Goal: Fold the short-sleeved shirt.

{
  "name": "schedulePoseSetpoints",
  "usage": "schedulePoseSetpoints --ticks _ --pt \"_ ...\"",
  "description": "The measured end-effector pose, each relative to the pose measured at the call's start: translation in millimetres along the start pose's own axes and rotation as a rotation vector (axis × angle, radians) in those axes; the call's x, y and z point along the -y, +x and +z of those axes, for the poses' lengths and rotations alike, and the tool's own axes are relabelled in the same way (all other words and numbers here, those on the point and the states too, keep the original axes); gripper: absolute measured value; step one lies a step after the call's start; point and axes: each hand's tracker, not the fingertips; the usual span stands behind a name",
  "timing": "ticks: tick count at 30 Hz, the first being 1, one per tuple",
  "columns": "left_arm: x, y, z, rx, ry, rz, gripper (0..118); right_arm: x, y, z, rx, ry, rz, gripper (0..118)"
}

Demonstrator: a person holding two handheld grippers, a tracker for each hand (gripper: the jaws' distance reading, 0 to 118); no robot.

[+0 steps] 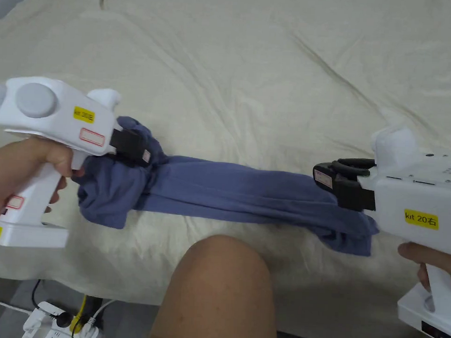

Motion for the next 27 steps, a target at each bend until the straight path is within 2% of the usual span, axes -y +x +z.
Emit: schedulePoseSetpoints --ticks 2,8,12,14,15,18,19,24,27 --pt "-2.6 23.7 -21.0 0.012 -0.042 -0.048 18 1.4 4.3 2.8 0.006 0.001 -0.009 0" --pt "-16.5 77.9 -86.3 -0.002 -0.094 -0.054 18 10.7 17.1 18.9 0.031 0.007 -0.039 0" --pt "-24.1 95.7 -113.0 0.022 -0.119 0.000 19 18.9 27.3 25.5 0.049 0.005 -0.064 0" --pt "-26.5 98.9 -120.2 0.021 -0.123 0.001 31 22.8 32.4 26.8 0.057 0.001 -0.075 0" --pt "-28.0 98.3 -119.3 0.030 -0.115 0.007 51 24.1 34.1 27.1 0.062 -0.003 -0.079 0" --pt "-30.5 102.3 -112.2 0.205 -0.109 0.065 110 27.9 36.9 26.9 0.064 -0.008 -0.087 0" --pt "-29.4 107.3 -109.0 0.228 -0.099 0.051 114 28.1 36.8 26.1 0.065 -0.012 -0.088 0" --pt "-28.6 118.1 -83.1 0.257 -0.015 -0.060 114 24.6 34.7 23.5 0.069 -0.028 -0.078 0" --pt "-25.2 119.4 -50.2 0.343 0.067 -0.100 114 16.4 30.0 23.2 0.063 -0.023 -0.067 0"
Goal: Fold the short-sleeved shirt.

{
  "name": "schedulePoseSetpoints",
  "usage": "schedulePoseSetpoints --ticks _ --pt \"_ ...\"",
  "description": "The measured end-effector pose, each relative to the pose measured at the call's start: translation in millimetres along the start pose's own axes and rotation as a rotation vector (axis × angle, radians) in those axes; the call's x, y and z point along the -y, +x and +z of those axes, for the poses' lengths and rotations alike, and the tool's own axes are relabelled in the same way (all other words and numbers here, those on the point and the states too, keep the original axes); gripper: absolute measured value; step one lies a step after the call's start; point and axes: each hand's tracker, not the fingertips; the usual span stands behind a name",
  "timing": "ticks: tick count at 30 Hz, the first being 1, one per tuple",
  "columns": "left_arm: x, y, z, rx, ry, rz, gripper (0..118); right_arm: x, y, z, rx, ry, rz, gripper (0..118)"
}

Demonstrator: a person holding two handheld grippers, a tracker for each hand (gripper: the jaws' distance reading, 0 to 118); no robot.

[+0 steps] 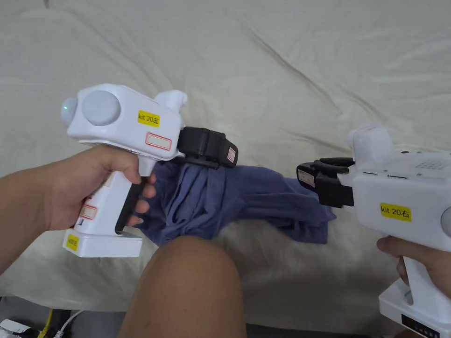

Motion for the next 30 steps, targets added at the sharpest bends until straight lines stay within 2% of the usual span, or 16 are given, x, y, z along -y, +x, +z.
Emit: schedulePoseSetpoints --ticks 4,6,8,9,10,11,12,14,19,22,24,28,30 --pt "15.1 13.7 47.3 -0.099 0.124 -0.216 113 -16.4 -14.7 -13.1 -0.032 -0.003 0.044 0" --pt "32.0 18.5 63.5 -0.242 0.180 -0.368 113 -25.4 -25.6 -25.8 -0.049 -0.007 0.067 0" --pt "49.2 13.8 72.8 -0.346 0.171 -0.429 111 -33.8 -38.6 -41.6 -0.081 -0.013 0.087 0" --pt "58.5 9.7 77.7 -0.382 0.166 -0.440 98 -37.4 -46.0 -49.7 -0.090 -0.012 0.101 0" --pt "67.7 5.7 83.0 -0.422 0.187 -0.452 77 -40.8 -55.2 -59.0 -0.096 -0.011 0.113 0" --pt "75.0 -5.3 84.5 -0.466 0.204 -0.445 44 -43.6 -61.8 -66.8 -0.112 -0.014 0.121 0" --pt "82.2 -13.7 86.3 -0.518 0.206 -0.439 3 -46.4 -68.1 -75.0 -0.130 -0.021 0.125 0" --pt "95.5 -33.8 94.4 -0.573 0.220 -0.412 1 -49.5 -81.6 -87.9 -0.130 -0.027 0.136 0" --pt "122.7 -101.6 107.5 -0.473 0.170 -0.191 0 -49.5 -99.3 -102.2 -0.177 -0.051 0.172 0" --pt "126.9 -150.3 113.8 -0.328 0.188 -0.036 0 -48.1 -95.9 -109.6 -0.169 -0.076 0.178 0" --pt "122.6 -173.6 118.0 -0.149 0.196 0.089 0 -44.6 -88.8 -114.4 -0.153 -0.089 0.170 0" --pt "111.4 -210.1 110.2 0.214 0.219 0.229 0 -41.6 -75.1 -119.7 -0.123 -0.112 0.138 0" --pt "101.9 -220.5 97.8 0.273 0.223 0.222 0 -39.8 -67.3 -122.4 -0.120 -0.130 0.121 0"
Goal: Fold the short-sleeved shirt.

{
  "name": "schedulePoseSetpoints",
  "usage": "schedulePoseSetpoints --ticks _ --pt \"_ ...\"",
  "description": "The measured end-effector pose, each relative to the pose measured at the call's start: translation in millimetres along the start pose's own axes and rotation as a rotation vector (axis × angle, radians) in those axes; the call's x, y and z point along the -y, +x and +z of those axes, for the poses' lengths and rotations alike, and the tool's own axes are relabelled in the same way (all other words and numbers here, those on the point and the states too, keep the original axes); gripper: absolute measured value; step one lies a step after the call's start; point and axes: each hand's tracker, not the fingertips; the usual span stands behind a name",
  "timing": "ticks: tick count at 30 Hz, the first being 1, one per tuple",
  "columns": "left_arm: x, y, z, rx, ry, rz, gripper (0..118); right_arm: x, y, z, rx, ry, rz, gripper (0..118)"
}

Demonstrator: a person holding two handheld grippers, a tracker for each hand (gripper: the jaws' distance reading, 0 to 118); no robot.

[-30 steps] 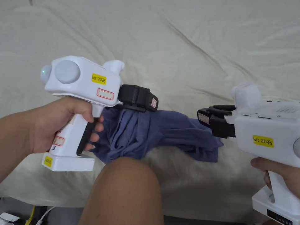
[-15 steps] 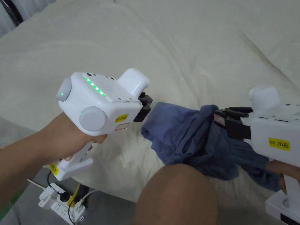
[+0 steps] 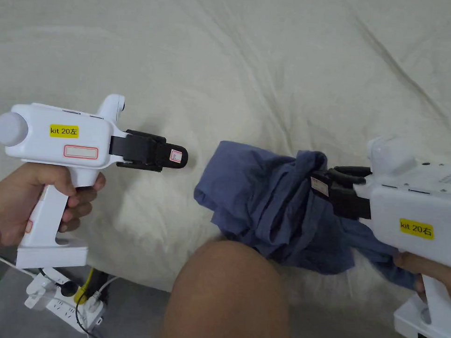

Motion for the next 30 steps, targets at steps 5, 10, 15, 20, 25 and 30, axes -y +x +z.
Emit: schedulePoseSetpoints --ticks 5,10,15,20,25,30 --pt "-20.6 -34.0 -42.8 0.128 -0.142 0.105 0 3.7 13.1 1.8 0.022 -0.026 -0.025 0" --pt "-27.0 -77.6 -53.2 0.255 -0.145 0.251 9 2.8 26.9 -3.8 0.041 -0.039 -0.037 0" --pt "-26.7 -112.6 -45.0 0.451 -0.101 0.439 74 -1.3 35.7 -11.1 0.046 -0.045 -0.046 0" --pt "-33.7 -91.0 -64.6 0.375 -0.269 0.278 74 -6.1 36.8 -15.0 0.039 -0.049 -0.034 0" --pt "-31.9 -63.9 -95.4 0.318 -0.334 0.255 74 -8.8 33.3 -6.5 0.023 -0.034 -0.024 0" --pt "-28.0 -29.5 -123.8 0.210 -0.288 0.245 74 -7.9 30.9 9.0 0.020 0.000 -0.024 0"
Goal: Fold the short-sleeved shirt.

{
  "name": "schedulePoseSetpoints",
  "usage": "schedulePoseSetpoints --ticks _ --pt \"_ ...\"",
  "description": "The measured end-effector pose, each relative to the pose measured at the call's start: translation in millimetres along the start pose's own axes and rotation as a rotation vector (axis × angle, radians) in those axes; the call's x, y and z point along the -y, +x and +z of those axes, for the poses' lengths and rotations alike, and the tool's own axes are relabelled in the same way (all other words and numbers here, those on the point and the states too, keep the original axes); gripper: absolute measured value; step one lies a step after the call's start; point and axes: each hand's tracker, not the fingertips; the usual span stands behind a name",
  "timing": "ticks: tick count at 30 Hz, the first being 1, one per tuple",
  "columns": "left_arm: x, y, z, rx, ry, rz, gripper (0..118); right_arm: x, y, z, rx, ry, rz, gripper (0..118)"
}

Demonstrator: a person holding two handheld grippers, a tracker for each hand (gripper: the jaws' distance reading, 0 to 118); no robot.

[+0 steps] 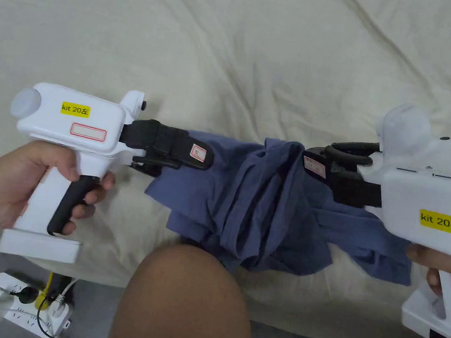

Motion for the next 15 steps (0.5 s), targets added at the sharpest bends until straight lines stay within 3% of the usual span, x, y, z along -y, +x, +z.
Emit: schedulePoseSetpoints --ticks 3,5,6,7,15 --pt "-1.0 14.8 -10.7 -0.062 -0.024 -0.075 74 3.6 1.8 10.5 0.016 0.018 -0.010 0" --pt "0.3 26.4 -11.6 -0.142 -0.028 -0.089 66 6.3 2.6 19.7 0.034 0.029 -0.017 0" --pt "1.3 33.7 -12.3 -0.215 -0.022 -0.116 40 8.3 3.3 24.5 0.038 0.035 -0.019 0" --pt "2.6 40.3 -13.3 -0.291 -0.017 -0.148 27 9.8 3.7 28.4 0.040 0.037 -0.019 0" --pt "6.9 61.3 -1.5 -0.452 0.032 -0.201 27 19.0 -2.0 60.8 0.089 0.062 -0.013 0"
